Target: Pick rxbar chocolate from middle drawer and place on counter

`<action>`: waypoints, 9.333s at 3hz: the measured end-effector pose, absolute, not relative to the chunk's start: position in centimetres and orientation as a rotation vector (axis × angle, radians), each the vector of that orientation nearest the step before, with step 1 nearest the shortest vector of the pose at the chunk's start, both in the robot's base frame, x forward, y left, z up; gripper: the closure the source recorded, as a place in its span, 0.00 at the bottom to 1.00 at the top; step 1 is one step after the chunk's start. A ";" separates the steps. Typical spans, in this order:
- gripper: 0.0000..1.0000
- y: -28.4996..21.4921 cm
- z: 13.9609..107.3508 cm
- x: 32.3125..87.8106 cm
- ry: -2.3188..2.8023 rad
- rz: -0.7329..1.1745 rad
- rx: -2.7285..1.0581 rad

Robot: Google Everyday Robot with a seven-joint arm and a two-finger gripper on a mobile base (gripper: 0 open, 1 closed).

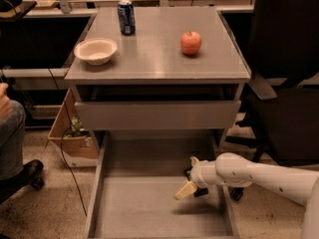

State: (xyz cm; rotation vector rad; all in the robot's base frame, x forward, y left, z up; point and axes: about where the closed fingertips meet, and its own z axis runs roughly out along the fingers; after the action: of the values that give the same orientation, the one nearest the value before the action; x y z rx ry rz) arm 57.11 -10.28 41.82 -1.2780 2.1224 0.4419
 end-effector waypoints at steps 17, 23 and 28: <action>0.50 -12.8 34.6 54.6 2.221 0.478 -1.286; 1.00 -19.2 57.4 54.2 2.062 0.587 -1.101; 1.00 -21.7 83.3 54.4 1.871 0.487 -1.210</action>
Offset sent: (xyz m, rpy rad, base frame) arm 0.0004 -0.0510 -0.0814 0.0101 0.1612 -0.1144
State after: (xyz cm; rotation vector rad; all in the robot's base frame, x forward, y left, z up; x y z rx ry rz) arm 54.38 -21.73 83.34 -1.2098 1.8714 0.4872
